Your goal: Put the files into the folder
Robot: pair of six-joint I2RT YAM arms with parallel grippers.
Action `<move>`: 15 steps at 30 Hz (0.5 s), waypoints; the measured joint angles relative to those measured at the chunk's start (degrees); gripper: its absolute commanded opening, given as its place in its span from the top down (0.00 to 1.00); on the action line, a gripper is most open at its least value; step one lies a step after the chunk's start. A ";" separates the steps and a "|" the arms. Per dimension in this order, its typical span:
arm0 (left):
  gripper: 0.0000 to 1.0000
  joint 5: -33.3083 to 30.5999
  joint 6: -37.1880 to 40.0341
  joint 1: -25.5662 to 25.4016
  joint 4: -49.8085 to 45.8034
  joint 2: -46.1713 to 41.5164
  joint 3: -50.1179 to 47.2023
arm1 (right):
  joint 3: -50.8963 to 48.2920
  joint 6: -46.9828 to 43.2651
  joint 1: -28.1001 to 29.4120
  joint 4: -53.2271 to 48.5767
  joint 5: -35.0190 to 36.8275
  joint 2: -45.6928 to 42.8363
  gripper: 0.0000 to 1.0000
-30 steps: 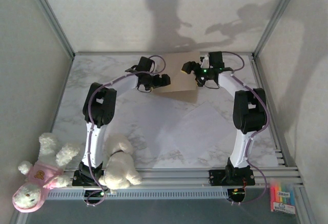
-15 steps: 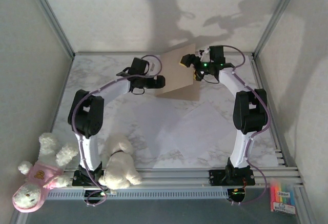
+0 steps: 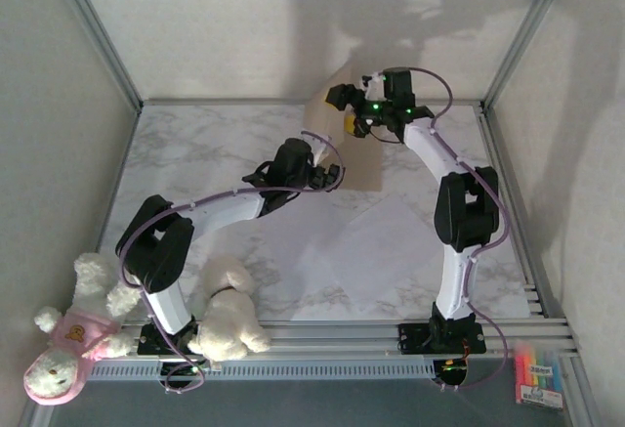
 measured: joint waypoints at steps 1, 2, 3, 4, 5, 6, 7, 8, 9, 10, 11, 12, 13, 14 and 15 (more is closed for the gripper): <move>0.13 -1.66 0.02 0.00 0.92 0.13 0.00 | 0.37 0.44 0.22 0.13 -0.09 0.39 0.03; 0.14 -3.74 -0.02 0.00 2.01 0.26 0.00 | 0.74 0.94 0.46 0.20 -0.09 0.76 0.03; 0.16 -5.77 -0.04 0.07 3.19 0.37 0.00 | 1.14 1.40 0.74 0.15 -0.11 1.09 0.03; 0.17 -7.08 0.00 0.07 4.20 0.44 0.00 | 1.49 1.68 0.92 0.20 -0.11 1.29 0.03; 0.20 -8.50 0.02 0.04 5.51 0.55 -0.11 | 1.90 2.21 1.14 0.31 -0.11 1.53 0.03; 0.22 -9.75 0.20 0.04 6.80 0.63 -0.33 | 2.43 2.67 1.38 0.44 -0.13 1.81 0.03; 0.23 -10.60 0.42 0.04 7.52 0.76 -0.39 | 2.84 2.97 1.53 0.59 -0.20 2.01 0.03; 0.24 -11.39 0.66 0.04 8.33 0.94 -0.44 | 3.34 3.37 1.77 0.68 -0.28 2.29 0.03; 0.25 -12.22 0.94 0.04 8.98 1.22 -0.44 | 3.72 3.72 1.95 0.76 -0.31 2.51 0.03; 0.27 -12.72 1.16 0.04 9.44 1.49 -0.44 | 4.07 3.96 2.12 0.79 -0.31 2.71 0.03; 0.30 -13.33 1.40 0.04 9.92 1.84 -0.44 | 4.42 4.15 2.25 0.92 -0.31 2.95 0.03; 0.34 -13.84 1.70 0.04 10.12 2.19 -0.44 | 4.79 4.33 2.40 0.92 -0.31 3.15 0.03; 0.37 -14.14 2.14 0.04 10.27 2.49 -0.44 | 5.07 4.50 2.49 0.92 -0.31 3.34 0.03; 0.40 -14.60 2.54 0.04 10.47 2.84 -0.42 | 5.35 4.52 2.60 0.92 -0.31 3.48 0.03; 0.43 -15.13 2.78 0.04 10.51 3.23 -0.42 | 5.77 4.57 2.64 0.90 -0.31 3.72 0.03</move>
